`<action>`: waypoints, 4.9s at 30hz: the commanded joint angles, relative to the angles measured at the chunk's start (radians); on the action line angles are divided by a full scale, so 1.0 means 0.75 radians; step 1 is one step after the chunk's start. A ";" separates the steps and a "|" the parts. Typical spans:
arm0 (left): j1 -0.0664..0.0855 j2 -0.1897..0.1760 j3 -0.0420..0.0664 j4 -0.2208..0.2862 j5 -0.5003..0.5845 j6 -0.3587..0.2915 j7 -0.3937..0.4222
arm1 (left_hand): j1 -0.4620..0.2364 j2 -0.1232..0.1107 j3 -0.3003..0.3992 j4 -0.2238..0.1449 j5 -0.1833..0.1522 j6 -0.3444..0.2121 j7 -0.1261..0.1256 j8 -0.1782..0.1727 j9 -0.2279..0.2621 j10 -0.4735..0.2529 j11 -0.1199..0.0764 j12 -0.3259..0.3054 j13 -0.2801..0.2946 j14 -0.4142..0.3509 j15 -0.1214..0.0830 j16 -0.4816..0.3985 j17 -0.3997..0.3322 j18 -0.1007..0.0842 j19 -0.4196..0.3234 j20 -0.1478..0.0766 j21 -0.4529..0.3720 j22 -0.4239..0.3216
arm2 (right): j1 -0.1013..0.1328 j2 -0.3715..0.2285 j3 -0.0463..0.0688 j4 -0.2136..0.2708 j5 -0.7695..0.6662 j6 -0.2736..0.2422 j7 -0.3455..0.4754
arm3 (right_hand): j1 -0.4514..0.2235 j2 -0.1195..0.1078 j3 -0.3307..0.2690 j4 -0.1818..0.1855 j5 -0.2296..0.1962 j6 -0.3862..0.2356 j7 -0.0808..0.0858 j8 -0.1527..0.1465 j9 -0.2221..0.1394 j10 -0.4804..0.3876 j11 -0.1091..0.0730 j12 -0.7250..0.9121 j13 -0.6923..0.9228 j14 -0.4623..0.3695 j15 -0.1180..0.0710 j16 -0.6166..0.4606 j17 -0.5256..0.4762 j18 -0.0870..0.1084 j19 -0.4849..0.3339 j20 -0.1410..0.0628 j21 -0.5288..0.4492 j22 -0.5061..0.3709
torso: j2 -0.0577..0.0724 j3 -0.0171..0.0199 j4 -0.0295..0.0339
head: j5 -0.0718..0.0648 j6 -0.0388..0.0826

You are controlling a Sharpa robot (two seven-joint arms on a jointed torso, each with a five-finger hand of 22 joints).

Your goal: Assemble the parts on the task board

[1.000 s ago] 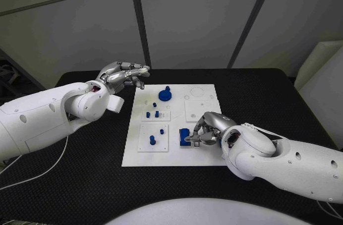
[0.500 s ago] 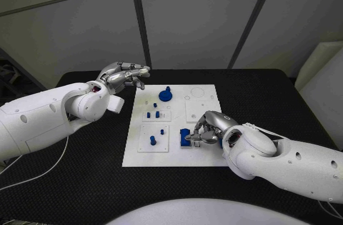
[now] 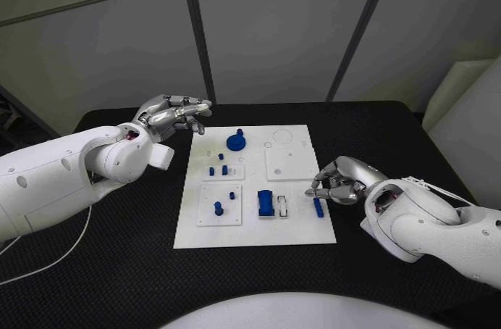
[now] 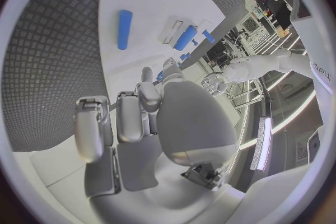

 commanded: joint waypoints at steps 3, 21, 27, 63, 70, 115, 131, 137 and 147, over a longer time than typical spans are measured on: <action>0.002 0.000 0.000 0.004 0.005 0.009 0.004 | -0.004 0.007 -0.010 -0.001 -0.007 -0.012 0.000 -0.006 0.001 -0.011 -0.001 -0.004 0.002 -0.001 0.008 -0.006 -0.002 -0.016 0.009 0.000 -0.001 -0.001 | 0.001 -0.034 0.002 -0.009 -0.088 0.149 -0.064 | 0.030 -0.003 -0.020 -0.014 -0.010 0.026 0.001 0.004 -0.037 -0.040 0.003 -0.109 -0.077 0.043 0.006 -0.009 -0.001 -0.020 0.141 0.010 0.004 0.351 | 0.001 0.0020 -0.0012 | -0.033 0.002; 0.002 0.002 0.000 0.000 0.005 0.012 0.006 | -0.005 0.007 -0.011 -0.001 -0.007 -0.012 0.000 -0.006 0.001 -0.011 -0.001 -0.004 0.002 -0.001 0.008 -0.006 -0.002 -0.016 0.009 0.000 -0.001 -0.002 | -0.012 0.018 0.000 -0.044 -0.209 0.275 -0.170 | -0.032 -0.026 -0.077 0.062 -0.019 0.102 -0.019 0.020 -0.031 -0.025 -0.011 -0.105 -0.077 0.044 -0.004 -0.012 0.002 -0.020 0.141 0.003 0.004 0.351 | 0.002 0.0026 -0.0061 | -0.040 0.000; 0.002 0.004 0.000 -0.001 0.005 0.013 0.006 | -0.005 0.007 -0.011 -0.001 -0.007 -0.011 0.000 -0.006 0.001 -0.010 -0.001 -0.004 0.002 -0.001 0.008 -0.006 -0.002 -0.016 0.009 0.000 -0.001 -0.002 | -0.031 0.046 0.000 -0.055 -0.212 0.284 -0.165 | -0.015 -0.018 -0.071 0.059 -0.011 0.113 -0.023 0.022 -0.025 -0.019 -0.015 -0.095 -0.070 0.045 -0.007 -0.011 0.005 -0.020 0.141 0.000 0.004 0.351 | 0.001 0.0021 -0.0057 | -0.046 -0.004; 0.001 0.008 0.000 -0.008 0.005 0.015 0.003 | -0.005 0.008 -0.012 -0.001 -0.007 -0.012 0.000 -0.007 0.002 -0.011 -0.001 -0.004 0.002 -0.001 0.008 -0.007 -0.002 -0.016 0.009 0.000 -0.003 -0.003 | -0.049 0.082 -0.002 0.025 0.168 -0.051 -0.141 | 0.213 0.082 0.020 -0.097 0.385 0.120 -0.041 0.005 -0.002 -0.009 -0.033 -0.074 -0.049 0.047 -0.023 -0.010 0.021 -0.020 0.141 -0.019 0.004 0.351 | 0.001 0.0009 -0.0044 | -0.034 -0.005; 0.001 0.009 0.000 -0.007 0.005 0.018 0.002 | -0.005 0.008 -0.012 -0.001 -0.007 -0.012 0.000 -0.007 0.002 -0.011 -0.001 -0.004 0.002 -0.001 0.008 -0.007 -0.002 -0.016 0.009 0.000 -0.003 -0.003 | -0.049 0.125 -0.001 0.018 0.296 -0.084 -0.111 | 0.170 0.076 0.006 -0.074 0.403 0.124 -0.042 0.006 -0.001 -0.004 -0.033 -0.066 -0.043 0.048 -0.023 -0.008 0.026 -0.020 0.141 -0.019 0.004 0.351 | 0.002 0.0006 -0.0039 | -0.030 -0.006; 0.001 0.004 -0.001 -0.002 0.005 0.022 -0.005 | -0.005 0.009 -0.012 -0.001 -0.007 -0.012 0.000 -0.007 0.002 -0.011 -0.001 -0.004 0.002 -0.001 0.008 -0.007 -0.003 -0.016 0.010 0.000 -0.003 -0.004 | -0.048 0.281 -0.001 -0.111 0.224 0.073 -0.149 | -0.003 0.030 -0.098 0.047 0.353 0.188 -0.057 0.017 0.024 0.015 -0.044 -0.036 -0.019 0.054 -0.032 0.006 0.054 -0.020 0.141 -0.024 0.004 0.351 | 0.001 0.0025 -0.0075 | -0.014 -0.012; 0.001 0.004 -0.001 -0.004 0.005 0.024 -0.009 | -0.006 0.009 -0.014 -0.002 -0.007 -0.012 0.000 -0.007 0.002 -0.011 -0.001 -0.004 0.002 -0.002 0.009 -0.008 -0.003 -0.016 0.010 0.000 -0.005 -0.005 | -0.048 0.276 -0.001 -0.113 0.197 0.055 -0.150 | -0.200 -0.021 -0.128 0.074 -0.147 0.192 -0.047 0.010 0.049 0.013 -0.035 -0.042 -0.021 0.051 -0.025 -0.002 0.046 -0.020 0.141 -0.021 0.004 0.351 | 0.001 0.0022 -0.0064 | -0.016 -0.014; 0.001 0.005 -0.001 -0.005 0.005 0.024 -0.009 | -0.006 0.009 -0.014 -0.002 -0.007 -0.012 0.000 -0.007 0.002 -0.011 -0.001 -0.004 0.002 -0.002 0.009 -0.008 -0.003 -0.016 0.010 0.000 -0.005 -0.005 | -0.048 0.273 -0.001 -0.118 0.185 0.040 -0.149 | -0.205 -0.015 -0.088 0.070 -0.149 0.190 -0.047 0.009 0.056 0.013 -0.035 -0.039 -0.017 0.052 -0.025 -0.001 0.048 -0.020 0.141 -0.020 0.004 0.351 | 0.001 0.0021 -0.0063 | -0.017 -0.012; 0.001 0.007 -0.001 -0.007 0.005 0.024 -0.009 | -0.006 0.009 -0.014 -0.002 -0.007 -0.012 0.000 -0.007 0.002 -0.011 -0.001 -0.004 0.002 -0.002 0.009 -0.008 -0.003 -0.016 0.010 0.000 -0.005 -0.005 | -0.048 0.270 -0.001 -0.132 0.082 0.056 -0.162 | 0.106 0.045 0.002 -0.110 -0.141 0.189 -0.058 0.008 0.071 0.008 -0.045 -0.042 -0.017 0.053 -0.033 0.000 0.053 -0.020 0.141 -0.027 0.004 0.351 | 0.001 0.0026 -0.0063 | -0.016 -0.013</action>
